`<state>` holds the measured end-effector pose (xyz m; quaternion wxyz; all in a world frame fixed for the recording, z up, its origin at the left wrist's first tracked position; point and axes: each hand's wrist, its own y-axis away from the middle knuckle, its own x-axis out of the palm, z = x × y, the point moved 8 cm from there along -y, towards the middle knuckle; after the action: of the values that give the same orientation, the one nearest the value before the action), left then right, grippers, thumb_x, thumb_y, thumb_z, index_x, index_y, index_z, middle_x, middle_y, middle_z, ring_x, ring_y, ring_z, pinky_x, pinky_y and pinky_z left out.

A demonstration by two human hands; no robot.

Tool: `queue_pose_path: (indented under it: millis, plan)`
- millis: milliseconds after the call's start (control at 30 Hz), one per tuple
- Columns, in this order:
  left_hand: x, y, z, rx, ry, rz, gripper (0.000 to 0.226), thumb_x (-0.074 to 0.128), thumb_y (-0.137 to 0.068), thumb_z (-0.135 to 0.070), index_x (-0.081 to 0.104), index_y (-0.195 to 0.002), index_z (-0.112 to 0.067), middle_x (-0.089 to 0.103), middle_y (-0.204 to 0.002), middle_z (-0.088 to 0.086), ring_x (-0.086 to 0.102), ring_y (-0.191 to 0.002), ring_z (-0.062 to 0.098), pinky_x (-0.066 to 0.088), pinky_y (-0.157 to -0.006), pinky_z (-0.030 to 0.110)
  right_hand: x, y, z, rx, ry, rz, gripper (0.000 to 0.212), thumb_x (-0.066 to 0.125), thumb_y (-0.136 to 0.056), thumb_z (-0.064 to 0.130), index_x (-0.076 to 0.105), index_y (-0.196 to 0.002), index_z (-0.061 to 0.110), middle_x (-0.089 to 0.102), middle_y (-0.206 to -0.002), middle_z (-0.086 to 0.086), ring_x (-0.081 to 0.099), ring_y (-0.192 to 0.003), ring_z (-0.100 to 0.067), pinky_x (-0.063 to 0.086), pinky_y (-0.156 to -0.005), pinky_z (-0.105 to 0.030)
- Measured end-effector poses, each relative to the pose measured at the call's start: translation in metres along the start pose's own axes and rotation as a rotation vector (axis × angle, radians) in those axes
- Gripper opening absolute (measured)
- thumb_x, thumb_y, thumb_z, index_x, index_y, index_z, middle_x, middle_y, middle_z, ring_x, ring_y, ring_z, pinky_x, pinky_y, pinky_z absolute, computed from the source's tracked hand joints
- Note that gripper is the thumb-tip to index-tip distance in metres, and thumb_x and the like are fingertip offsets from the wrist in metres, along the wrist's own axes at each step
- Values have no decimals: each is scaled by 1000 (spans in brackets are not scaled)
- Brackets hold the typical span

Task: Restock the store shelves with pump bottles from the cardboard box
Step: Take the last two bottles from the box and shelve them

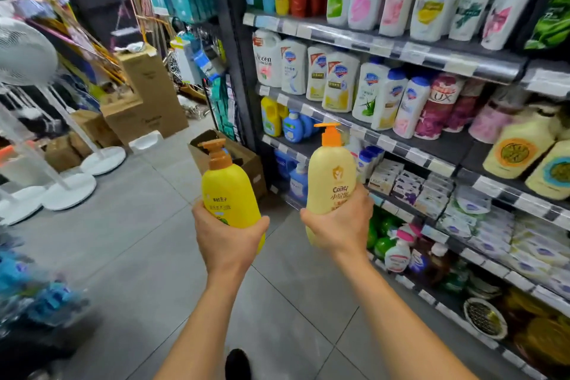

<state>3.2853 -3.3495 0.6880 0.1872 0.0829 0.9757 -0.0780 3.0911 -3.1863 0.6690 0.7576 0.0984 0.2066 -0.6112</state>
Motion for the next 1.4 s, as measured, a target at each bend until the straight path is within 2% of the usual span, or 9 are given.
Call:
queue_pose_path:
  millis: [200,433,567,700,800,900,1067,1200,1400]
  plan:
    - [25,-121,28,2,4,160,76,91,-54,-24,35,-106,-22,51,-89,-3,51,-74,19,40,-67,27,86,-29,21,99,26,-110,98,86,-43,38,40,-127,18,43,-114,-3,44,-109,-23,44,-85,-33]
    - [89,-213,52,-55,61,295,85,89,-61,-29,39,-127,-12,52,-98,-1,52,-75,14,43,-72,30,147,-62,7,226,117,-167,97,86,-43,39,37,-125,21,39,-111,3,47,-103,-21,45,-79,-32]
    - [147,-252,63,-64,71,366,88,91,-56,-26,40,-124,-7,51,-92,-4,54,-79,18,41,-72,29,177,-99,-13,297,135,-192,103,87,-43,38,36,-131,22,42,-116,1,48,-107,-21,40,-80,-28]
    - [207,-290,77,-84,50,392,80,83,-47,-31,42,-115,-18,51,-87,-17,53,-74,-1,43,-66,27,212,-154,-39,369,120,-181,102,88,-45,35,36,-131,18,40,-118,-1,44,-110,-21,37,-80,-26]
    - [254,-322,91,-73,19,421,72,88,-44,-23,44,-101,-24,54,-85,-6,57,-71,6,47,-60,27,240,-194,-64,439,128,-185,102,88,-46,36,34,-130,18,37,-115,1,40,-111,-20,36,-78,-26]
    - [302,-350,111,-84,-21,474,76,86,-41,-33,43,-104,-26,58,-96,3,61,-79,18,51,-67,33,266,-228,-86,466,187,-216,102,87,-47,40,31,-130,18,32,-110,5,41,-113,-24,34,-77,-27]
    - [392,-384,143,44,-17,565,65,91,-46,-26,46,-93,-29,57,-89,-4,57,-73,2,41,-64,16,313,-278,-144,501,206,-352,106,87,-44,44,31,-131,19,44,-121,-3,46,-112,-25,42,-80,-31]
    - [466,-398,179,168,-29,635,69,90,-44,-35,44,-97,-29,52,-94,-4,50,-82,14,37,-73,25,349,-317,-197,455,208,-456,101,85,-40,48,36,-124,18,47,-116,-4,49,-108,-25,44,-77,-32]
    - [545,-410,234,255,25,620,66,91,-38,-41,44,-83,-27,55,-81,-3,54,-74,21,38,-66,28,382,-358,-261,339,205,-560,101,83,-41,50,35,-124,17,47,-118,-6,46,-112,-26,45,-87,-36]
